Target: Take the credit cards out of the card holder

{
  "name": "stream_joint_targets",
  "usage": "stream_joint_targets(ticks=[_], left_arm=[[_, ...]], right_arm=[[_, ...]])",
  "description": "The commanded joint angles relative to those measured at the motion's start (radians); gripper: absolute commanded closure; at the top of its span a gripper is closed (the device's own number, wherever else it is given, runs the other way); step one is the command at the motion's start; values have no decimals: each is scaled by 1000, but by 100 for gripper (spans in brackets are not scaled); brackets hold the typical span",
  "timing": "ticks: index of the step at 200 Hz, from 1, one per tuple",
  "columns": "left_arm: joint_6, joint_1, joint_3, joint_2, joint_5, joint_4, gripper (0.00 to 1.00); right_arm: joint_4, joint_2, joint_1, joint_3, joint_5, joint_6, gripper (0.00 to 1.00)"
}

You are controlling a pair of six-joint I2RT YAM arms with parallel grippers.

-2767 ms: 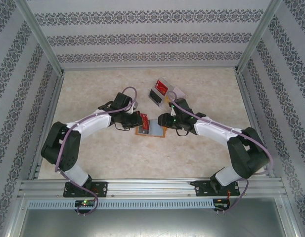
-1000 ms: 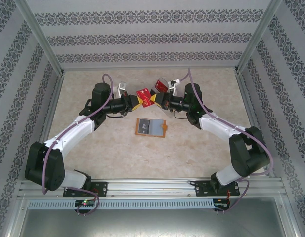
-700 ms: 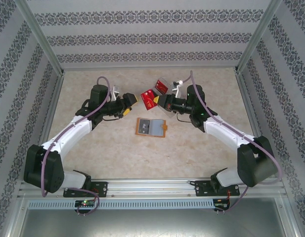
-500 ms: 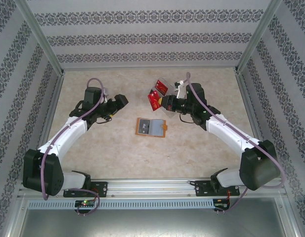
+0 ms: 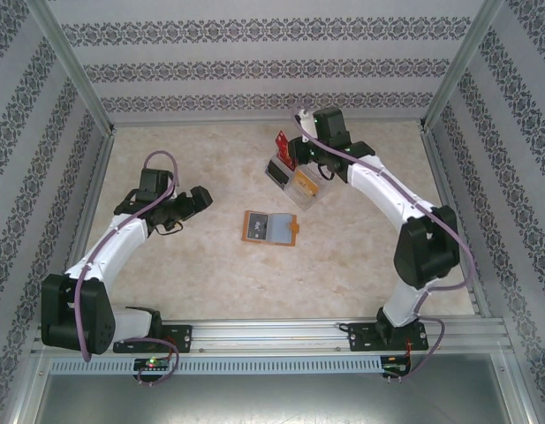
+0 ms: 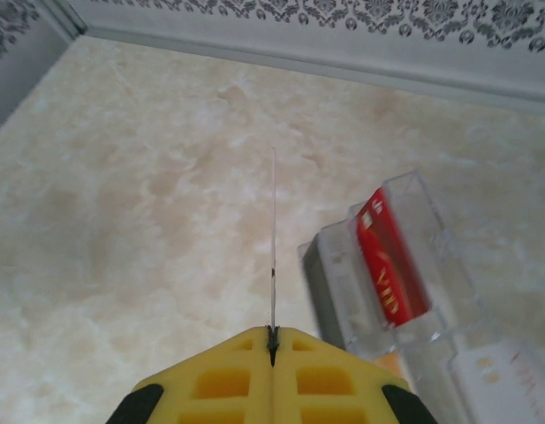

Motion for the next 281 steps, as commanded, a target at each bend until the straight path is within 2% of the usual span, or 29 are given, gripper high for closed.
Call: stream_joint_targets(ticks=[1,44,96,249,264,281], left_arm=[[58,20,33,27,19,-34,1],[55,38,31,55,45,-20,1],[58,45,34,68,79,-14,1],[45,45,21,84,155,9,1],[44,45,19,82,156,8,1],[44,45,19,82,162,9,1]], right_arm=[[-52,82,-20,92,-5,-130,100],[-124,217,-25,225,19,-233,100],[-155,304,-28,300,74,-262,100],[-200,389,-38,355,112,-361,100],[-214,397,-38,368,105,-372,95],[-231,394,-39,383,103,-371,81]])
